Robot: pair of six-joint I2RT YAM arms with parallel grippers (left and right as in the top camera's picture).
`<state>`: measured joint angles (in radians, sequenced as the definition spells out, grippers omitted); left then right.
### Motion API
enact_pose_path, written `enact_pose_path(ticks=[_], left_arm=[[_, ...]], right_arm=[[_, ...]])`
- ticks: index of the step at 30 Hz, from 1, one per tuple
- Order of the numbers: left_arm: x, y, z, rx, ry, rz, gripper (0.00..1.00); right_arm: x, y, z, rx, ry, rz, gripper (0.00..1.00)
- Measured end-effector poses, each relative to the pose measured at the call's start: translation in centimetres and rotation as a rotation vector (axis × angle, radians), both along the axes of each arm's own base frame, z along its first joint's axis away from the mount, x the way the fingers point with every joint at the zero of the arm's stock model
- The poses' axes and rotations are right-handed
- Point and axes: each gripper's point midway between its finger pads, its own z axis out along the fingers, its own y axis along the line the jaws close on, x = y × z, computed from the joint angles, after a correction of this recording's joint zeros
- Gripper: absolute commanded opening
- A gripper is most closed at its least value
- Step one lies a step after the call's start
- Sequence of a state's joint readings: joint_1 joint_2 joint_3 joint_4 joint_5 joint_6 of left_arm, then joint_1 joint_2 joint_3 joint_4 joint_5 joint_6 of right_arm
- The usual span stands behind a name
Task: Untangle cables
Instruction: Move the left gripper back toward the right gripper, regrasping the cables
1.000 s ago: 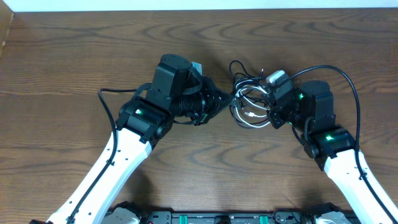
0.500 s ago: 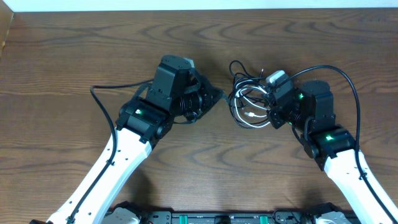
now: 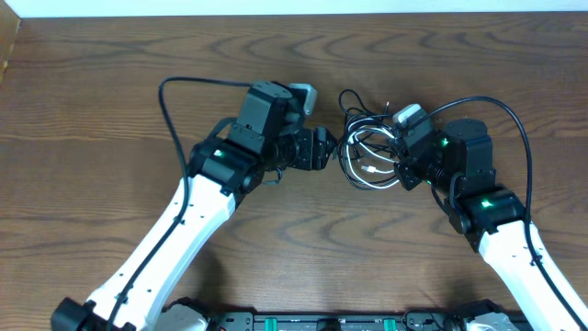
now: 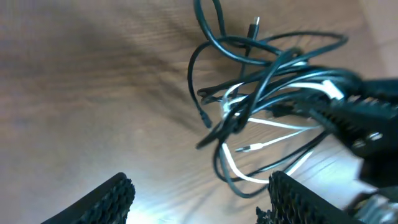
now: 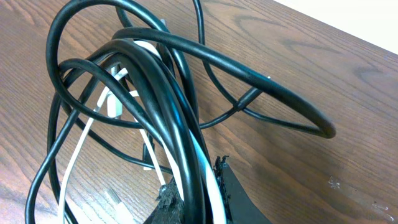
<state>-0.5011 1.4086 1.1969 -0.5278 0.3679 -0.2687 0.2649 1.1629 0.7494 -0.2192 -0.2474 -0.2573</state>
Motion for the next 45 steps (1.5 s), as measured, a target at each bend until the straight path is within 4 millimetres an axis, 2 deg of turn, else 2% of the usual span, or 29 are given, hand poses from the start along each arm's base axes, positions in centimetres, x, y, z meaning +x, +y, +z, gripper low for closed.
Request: enact_pose_path(ticks=[6, 13, 18, 25, 26, 29, 37, 44, 45], left_arm=[[1.4, -0.7, -1.0, 0.069, -0.109, -0.117, 0.70], [2.1, -1.1, -1.4, 0.095, -0.158, -0.163, 0.70], [1.7, -2.1, -1.2, 0.101, -0.192, -0.209, 0.70], [-0.2, -5.0, -0.7, 0.109, -0.272, -0.357, 0.70], [-0.3, -5.2, -0.6, 0.109, -0.279, -0.370, 0.68], [-0.4, -5.4, -0.5, 0.109, -0.295, -0.386, 0.47], [0.1, -5.8, -0.1, 0.115, -0.351, -0.412, 0.46], [0.6, -6.1, -1.7, 0.129, -0.325, -0.420, 0.45], [0.6, -6.2, -1.8, 0.131, -0.324, -0.422, 0.37]], right_arm=[[0.0, 0.0, 0.0, 0.000, 0.000, 0.000, 0.01], [0.0, 0.0, 0.0, 0.000, 0.000, 0.000, 0.01], [0.0, 0.0, 0.0, 0.000, 0.000, 0.000, 0.01], [0.0, 0.0, 0.0, 0.000, 0.000, 0.000, 0.01], [0.0, 0.0, 0.0, 0.000, 0.000, 0.000, 0.01], [0.0, 0.1, 0.0, 0.002, 0.001, 0.003, 0.01], [-0.2, 0.4, 0.1, 0.014, 0.004, 0.019, 0.01], [-0.5, 0.9, 0.2, 0.034, 0.009, 0.050, 0.01], [-0.6, 1.0, 0.2, 0.039, 0.011, 0.058, 0.01]])
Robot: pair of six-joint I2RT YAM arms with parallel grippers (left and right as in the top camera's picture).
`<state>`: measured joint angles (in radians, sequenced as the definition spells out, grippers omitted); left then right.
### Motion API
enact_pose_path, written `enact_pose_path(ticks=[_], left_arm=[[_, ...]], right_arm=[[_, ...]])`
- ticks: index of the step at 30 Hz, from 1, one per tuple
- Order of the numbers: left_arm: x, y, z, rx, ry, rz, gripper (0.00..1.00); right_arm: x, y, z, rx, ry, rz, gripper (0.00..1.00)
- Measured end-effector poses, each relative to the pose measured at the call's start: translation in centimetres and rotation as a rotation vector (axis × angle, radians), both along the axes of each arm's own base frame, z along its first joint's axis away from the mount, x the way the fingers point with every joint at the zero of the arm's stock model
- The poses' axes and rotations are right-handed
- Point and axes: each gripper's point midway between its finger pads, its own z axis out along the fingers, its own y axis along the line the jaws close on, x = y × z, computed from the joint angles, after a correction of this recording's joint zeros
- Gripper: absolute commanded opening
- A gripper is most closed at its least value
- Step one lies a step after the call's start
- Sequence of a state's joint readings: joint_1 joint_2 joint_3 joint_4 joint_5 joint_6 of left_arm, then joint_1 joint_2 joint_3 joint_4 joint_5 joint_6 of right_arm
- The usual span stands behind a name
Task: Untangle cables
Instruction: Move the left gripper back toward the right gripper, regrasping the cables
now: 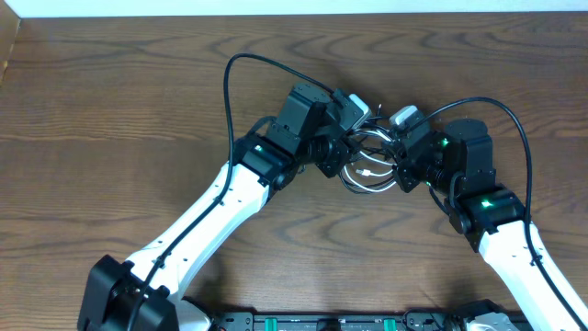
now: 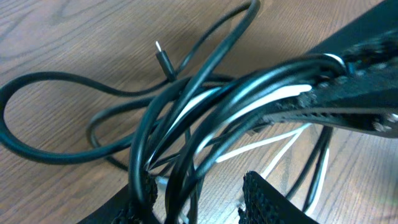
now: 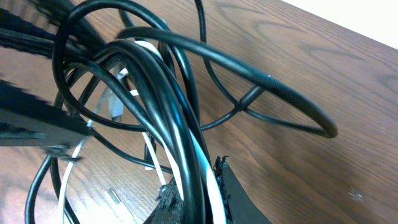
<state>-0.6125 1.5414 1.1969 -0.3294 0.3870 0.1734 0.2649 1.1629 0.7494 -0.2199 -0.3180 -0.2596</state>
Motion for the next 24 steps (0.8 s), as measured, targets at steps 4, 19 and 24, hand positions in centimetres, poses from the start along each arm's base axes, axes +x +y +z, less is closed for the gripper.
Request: enact_pose_path(ticks=[4, 19, 24], left_arm=[[0.36, -0.19, -0.05, -0.001, -0.017, -0.005, 0.08], [0.30, -0.17, -0.10, 0.000, -0.013, -0.006, 0.08], [0.21, -0.11, -0.20, 0.003, -0.008, -0.006, 0.08]], right_arm=[[-0.14, 0.23, 0.04, 0.005, 0.000, 0.017, 0.01], [-0.10, -0.06, -0.15, -0.005, 0.005, 0.004, 0.01], [-0.09, -0.06, -0.20, -0.006, 0.006, 0.004, 0.01]])
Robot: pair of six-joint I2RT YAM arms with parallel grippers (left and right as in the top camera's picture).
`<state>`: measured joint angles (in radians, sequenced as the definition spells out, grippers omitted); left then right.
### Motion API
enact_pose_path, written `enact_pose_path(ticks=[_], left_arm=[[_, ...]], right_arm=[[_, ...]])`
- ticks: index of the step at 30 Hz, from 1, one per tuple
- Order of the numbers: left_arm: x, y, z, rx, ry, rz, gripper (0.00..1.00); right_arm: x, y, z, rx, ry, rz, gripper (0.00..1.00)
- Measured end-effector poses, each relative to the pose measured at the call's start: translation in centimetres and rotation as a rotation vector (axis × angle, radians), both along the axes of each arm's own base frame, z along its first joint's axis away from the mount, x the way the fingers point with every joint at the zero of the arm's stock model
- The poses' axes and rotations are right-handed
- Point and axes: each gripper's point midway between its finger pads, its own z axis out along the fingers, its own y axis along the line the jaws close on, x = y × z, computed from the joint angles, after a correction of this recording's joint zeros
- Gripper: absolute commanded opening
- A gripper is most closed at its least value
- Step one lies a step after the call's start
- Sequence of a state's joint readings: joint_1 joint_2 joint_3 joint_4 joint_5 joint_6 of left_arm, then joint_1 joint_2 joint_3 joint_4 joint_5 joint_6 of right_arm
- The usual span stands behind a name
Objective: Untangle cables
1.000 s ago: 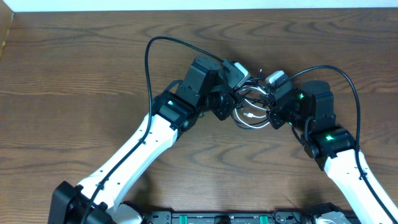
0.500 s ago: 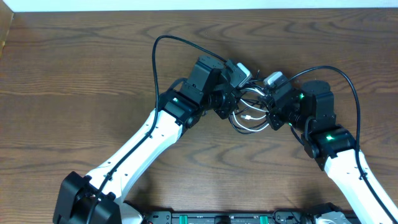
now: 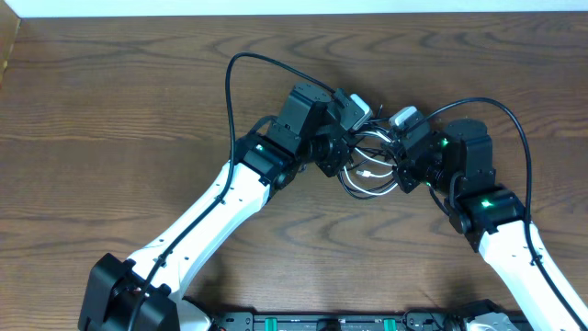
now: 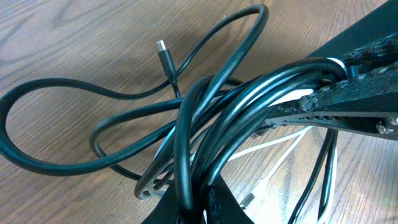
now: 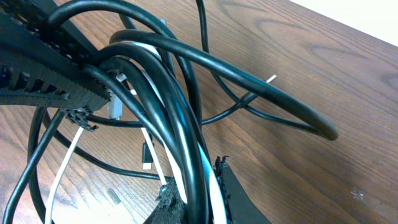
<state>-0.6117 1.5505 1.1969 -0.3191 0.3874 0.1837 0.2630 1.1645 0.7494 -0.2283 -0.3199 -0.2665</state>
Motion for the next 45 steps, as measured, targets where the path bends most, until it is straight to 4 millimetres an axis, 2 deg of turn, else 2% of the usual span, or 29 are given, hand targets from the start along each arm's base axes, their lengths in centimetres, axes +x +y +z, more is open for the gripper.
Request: enact_pose_path(ticks=[16, 26, 34, 40, 45], left_arm=[[-0.8, 0.2, -0.1, 0.004, 0.026, -0.013, 0.08], [-2.9, 1.1, 4.8, -0.056, -0.042, -0.023, 0.07], [-4.2, 2.1, 6.3, -0.069, -0.043, -0.014, 0.07], [-5.3, 3.0, 8.1, -0.087, -0.067, -0.010, 0.06], [-5.8, 3.4, 8.5, -0.089, -0.069, -0.009, 0.07]], right_arm=[[0.1, -0.2, -0.7, -0.022, 0.016, -0.010, 0.01], [-0.1, 0.6, -0.1, 0.009, 0.001, 0.029, 0.01], [-0.5, 1.3, 0.3, 0.031, 0.000, 0.062, 0.01], [0.3, -0.8, -1.1, -0.039, 0.025, -0.034, 0.01], [0.5, -1.3, -1.2, -0.056, 0.021, -0.057, 0.01]])
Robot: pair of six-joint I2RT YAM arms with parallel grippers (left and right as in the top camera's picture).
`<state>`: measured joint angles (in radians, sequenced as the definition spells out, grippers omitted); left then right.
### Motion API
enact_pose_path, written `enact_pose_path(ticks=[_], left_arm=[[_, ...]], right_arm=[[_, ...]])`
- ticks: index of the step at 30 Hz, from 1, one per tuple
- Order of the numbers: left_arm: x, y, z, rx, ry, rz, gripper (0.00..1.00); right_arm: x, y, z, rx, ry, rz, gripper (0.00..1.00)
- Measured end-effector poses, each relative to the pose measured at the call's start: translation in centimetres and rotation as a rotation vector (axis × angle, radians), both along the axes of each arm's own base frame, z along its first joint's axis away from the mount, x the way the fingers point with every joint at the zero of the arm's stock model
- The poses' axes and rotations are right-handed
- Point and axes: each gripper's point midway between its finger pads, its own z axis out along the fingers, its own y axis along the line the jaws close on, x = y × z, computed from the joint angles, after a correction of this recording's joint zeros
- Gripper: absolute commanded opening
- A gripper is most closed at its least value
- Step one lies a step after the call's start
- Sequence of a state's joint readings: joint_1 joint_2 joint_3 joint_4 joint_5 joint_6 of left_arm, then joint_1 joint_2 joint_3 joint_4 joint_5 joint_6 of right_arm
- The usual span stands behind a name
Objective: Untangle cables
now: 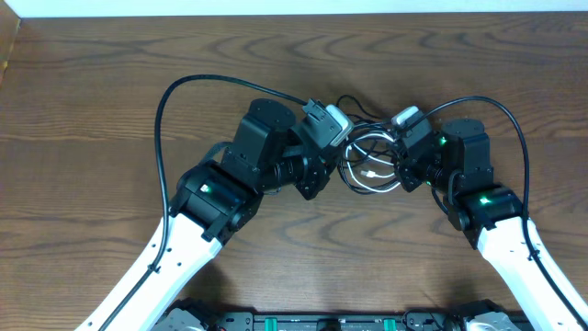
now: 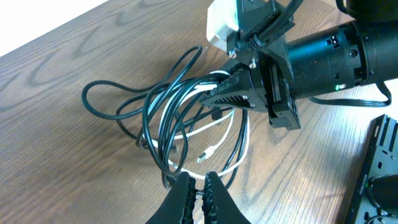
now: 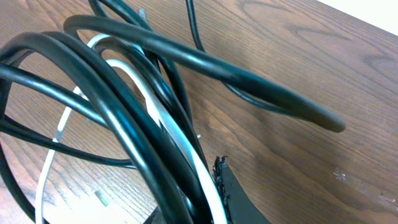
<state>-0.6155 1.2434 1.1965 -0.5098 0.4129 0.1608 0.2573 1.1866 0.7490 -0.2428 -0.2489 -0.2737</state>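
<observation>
A tangle of black and white cables [image 1: 367, 164] lies mid-table between both grippers. My left gripper [image 1: 317, 179] is at its left edge. In the left wrist view it [image 2: 198, 186] is shut on the near loops of the bundle [image 2: 186, 118]: black strands and a thin white one run in between the tips. My right gripper [image 1: 401, 165] is shut on the bundle's right side. In the right wrist view thick black and white strands [image 3: 155, 124] run down into the right gripper [image 3: 193, 205], hiding most of its fingers. A USB plug end [image 2: 203, 157] lies inside the loops.
The table [image 1: 92, 92] is dark wood with a white wall strip along the back. A black rail [image 1: 322, 322] runs along the front edge. Each arm's own black lead arches over it, such as the left arm's lead [image 1: 184, 87].
My left gripper, still shut on the strands, has drawn back to the left and nearer the front edge. The loops now stretch out between the two grippers. The right gripper has stayed put.
At first my left gripper stood open to the left of the tangle while the right held its right side. Then the left was open around black strands close to the right gripper, then shut on them. Now it has pulled away with them.
</observation>
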Motion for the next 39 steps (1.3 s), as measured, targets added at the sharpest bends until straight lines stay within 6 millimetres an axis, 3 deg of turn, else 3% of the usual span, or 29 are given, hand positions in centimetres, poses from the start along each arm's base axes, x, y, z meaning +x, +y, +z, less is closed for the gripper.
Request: enact_pose_path(ticks=[1, 3, 5, 9, 13, 19, 21, 32, 39], left_arm=[[0.0, 0.0, -0.1, 0.002, 0.003, 0.000, 0.08], [-0.1, 0.0, -0.1, 0.003, 0.005, 0.000, 0.37], [0.0, 0.0, -0.3, 0.006, 0.009, 0.001, 0.56], [0.8, -0.1, -1.9, 0.040, 0.038, 0.021, 0.70], [1.9, -0.3, -4.3, 0.093, 0.076, 0.042, 0.75], [3.8, 0.3, -6.4, 0.168, 0.069, 0.116, 0.75], [4.2, 0.4, -6.6, 0.174, 0.061, 0.127, 0.68], [5.1, 0.1, -6.7, 0.175, 0.040, 0.139, 0.61], [5.9, 0.2, -8.3, 0.212, 0.051, 0.162, 0.20]], right_arm=[[0.0, 0.0, 0.0, -0.001, 0.000, -0.002, 0.01], [0.0, -0.1, 0.0, -0.002, -0.001, -0.003, 0.01], [0.0, 0.0, 0.0, -0.001, -0.001, -0.003, 0.01], [0.0, 0.1, 0.1, 0.006, -0.001, 0.007, 0.01], [-0.1, 0.4, 0.2, 0.016, -0.003, 0.018, 0.01], [-0.1, 0.5, 0.2, 0.019, -0.002, 0.022, 0.01], [-0.1, 0.5, 0.2, 0.019, -0.002, 0.022, 0.01], [-0.5, 1.1, 0.4, 0.042, 0.001, 0.063, 0.01], [-0.6, 1.2, 0.3, 0.043, 0.006, 0.066, 0.01]])
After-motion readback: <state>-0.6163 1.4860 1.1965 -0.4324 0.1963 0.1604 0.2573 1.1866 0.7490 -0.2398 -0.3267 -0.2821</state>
